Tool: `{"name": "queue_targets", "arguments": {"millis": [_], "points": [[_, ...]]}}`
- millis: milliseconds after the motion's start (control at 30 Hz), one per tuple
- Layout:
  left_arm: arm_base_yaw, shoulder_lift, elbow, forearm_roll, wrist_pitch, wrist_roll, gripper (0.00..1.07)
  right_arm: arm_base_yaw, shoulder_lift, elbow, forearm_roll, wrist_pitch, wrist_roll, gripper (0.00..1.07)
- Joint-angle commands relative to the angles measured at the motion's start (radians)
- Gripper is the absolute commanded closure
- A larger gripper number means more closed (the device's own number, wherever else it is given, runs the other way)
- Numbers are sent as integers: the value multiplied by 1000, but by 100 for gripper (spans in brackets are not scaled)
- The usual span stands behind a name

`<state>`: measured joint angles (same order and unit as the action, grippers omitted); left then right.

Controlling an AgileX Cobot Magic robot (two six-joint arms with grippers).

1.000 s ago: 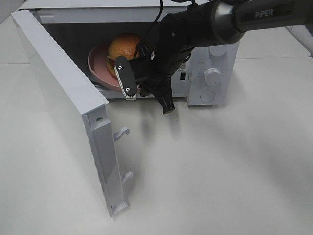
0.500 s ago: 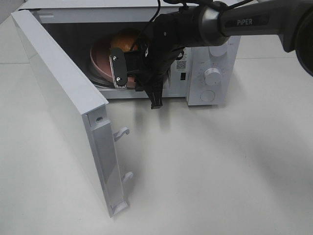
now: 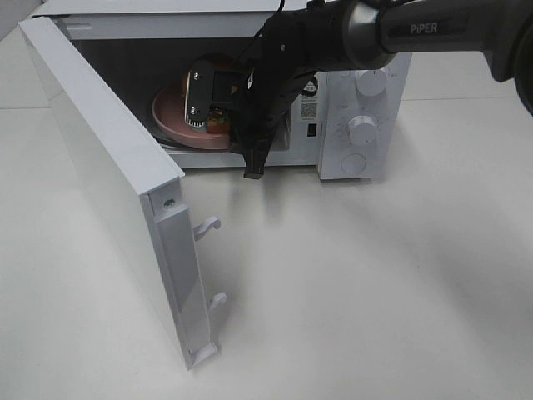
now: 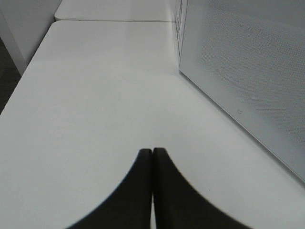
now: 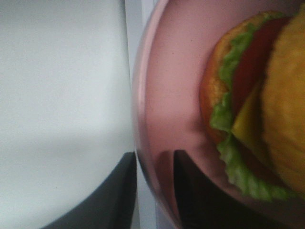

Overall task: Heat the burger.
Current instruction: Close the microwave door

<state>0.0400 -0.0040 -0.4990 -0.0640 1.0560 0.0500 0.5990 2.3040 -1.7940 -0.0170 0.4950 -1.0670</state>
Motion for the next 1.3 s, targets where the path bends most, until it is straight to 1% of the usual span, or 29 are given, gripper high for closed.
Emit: {"name": "queue_targets", "arguments": {"millis": [33,100,133,167,200,267,367,433,567,600,633,700,767,1200,1300], "points": [[3,-20,2,-7,-14,0,106,-7,-24,-7,6,11,56,66],[3,-20,2,-7,-14,0,106,-6,-32,-7,7,46,140,50],[3,-20,2,-7,-14,0,106,-6,-32,-7,7,46,140,50],[3,-20,2,-7,-14,0,106,-6,-36,-7,7,54,168,47],[3,-20,2,-7,-14,0,106,-6,-36,-7,7,54,168,47],[3,-20,2,-7,-14,0,106,-6,-56,-7,4,73,282,38],[3,-20,2,-7,-14,0,106,-6,-62,-7,4,84,301,37],[3,-20,2,-7,-14,0,106,-4,-87,-7,5,136,362,36],[3,-20,2,-7,-14,0,106,-4,-101,-7,7,168,426,36],[3,-20,2,-7,-14,0,106,-4,-105,-7,8,189,489,36],[3,-20,2,-7,-14,0,106,-4,-105,-7,8,189,489,36],[3,-20,2,-7,-14,0,106,-4,-113,-7,8,219,585,36],[3,-20,2,-7,-14,0,106,-4,-116,-7,7,239,629,36],[3,-20,2,-7,-14,0,106,-4,-118,-7,9,296,792,36],[3,-20,2,-7,-14,0,106,-4,-126,-7,38,337,827,36]]}}
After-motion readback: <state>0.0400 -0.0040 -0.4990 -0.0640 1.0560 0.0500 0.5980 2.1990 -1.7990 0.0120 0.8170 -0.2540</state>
